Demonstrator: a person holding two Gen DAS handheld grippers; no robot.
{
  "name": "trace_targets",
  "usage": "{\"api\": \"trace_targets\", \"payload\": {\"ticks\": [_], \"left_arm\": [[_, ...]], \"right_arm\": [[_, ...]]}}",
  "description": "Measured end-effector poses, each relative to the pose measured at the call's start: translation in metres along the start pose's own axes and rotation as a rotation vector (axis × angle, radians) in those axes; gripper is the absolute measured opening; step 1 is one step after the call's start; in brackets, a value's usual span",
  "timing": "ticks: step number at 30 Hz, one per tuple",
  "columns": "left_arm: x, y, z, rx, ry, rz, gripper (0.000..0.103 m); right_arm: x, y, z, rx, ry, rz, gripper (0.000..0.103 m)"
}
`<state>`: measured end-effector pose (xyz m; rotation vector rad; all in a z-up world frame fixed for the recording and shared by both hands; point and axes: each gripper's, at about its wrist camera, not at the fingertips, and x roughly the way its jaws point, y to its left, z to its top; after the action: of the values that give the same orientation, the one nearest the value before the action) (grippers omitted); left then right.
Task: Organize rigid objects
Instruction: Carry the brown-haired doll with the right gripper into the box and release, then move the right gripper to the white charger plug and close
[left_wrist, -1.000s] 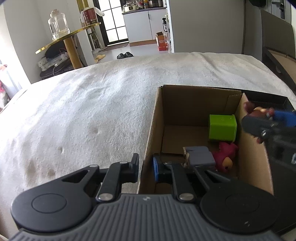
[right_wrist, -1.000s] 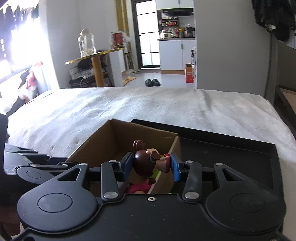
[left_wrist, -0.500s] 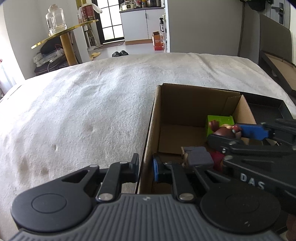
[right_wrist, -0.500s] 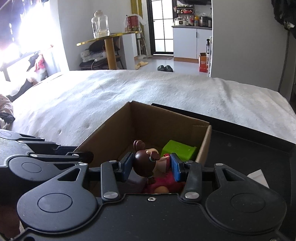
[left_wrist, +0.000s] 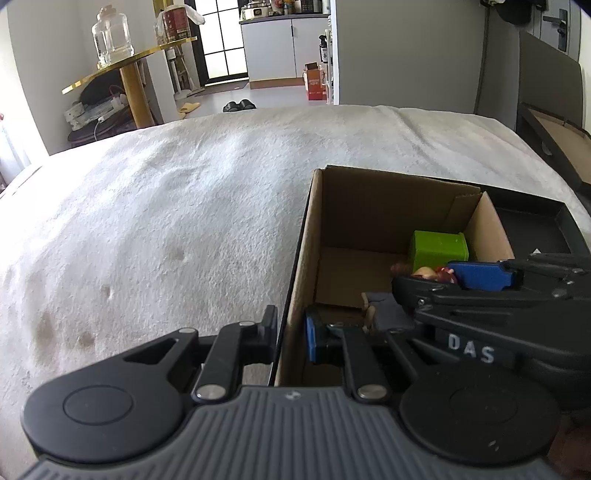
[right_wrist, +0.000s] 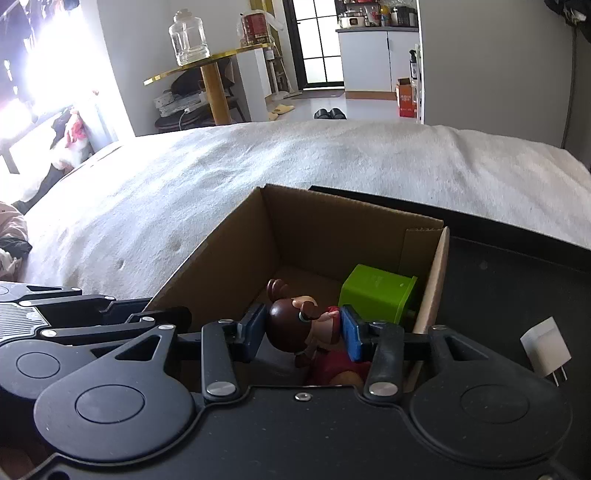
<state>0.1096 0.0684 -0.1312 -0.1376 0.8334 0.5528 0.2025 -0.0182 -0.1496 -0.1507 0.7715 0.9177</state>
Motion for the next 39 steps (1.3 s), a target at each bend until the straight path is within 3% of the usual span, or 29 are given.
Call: {"api": "trace_targets", "payload": {"ticks": [17, 20, 23, 25, 31, 39], "left_arm": [[-0.010, -0.022, 0.006, 0.042, -0.007, 0.087, 0.015], [-0.010, -0.028, 0.009, 0.066, 0.002, 0.107, 0.020], [-0.010, -0.034, 0.010, 0.082, 0.006, 0.109, 0.032], [-0.011, -0.037, 0.010, 0.092, 0.003, 0.119, 0.045], [-0.010, -0.048, 0.012, 0.126, 0.003, 0.169, 0.066], [-0.007, -0.061, 0.014, 0.164, 0.010, 0.198, 0.074]], "right_arm": [[-0.054, -0.032, 0.000, 0.056, -0.086, 0.004, 0.046], [-0.063, -0.040, 0.000, 0.071, -0.111, 0.012, 0.047], [-0.068, -0.048, -0.001, 0.076, -0.119, -0.006, 0.047], [-0.071, -0.056, -0.003, 0.089, -0.123, -0.014, 0.048], [-0.074, -0.078, -0.013, 0.131, -0.122, -0.055, 0.051], [-0.069, -0.109, -0.025, 0.192, -0.098, -0.114, 0.052]]}}
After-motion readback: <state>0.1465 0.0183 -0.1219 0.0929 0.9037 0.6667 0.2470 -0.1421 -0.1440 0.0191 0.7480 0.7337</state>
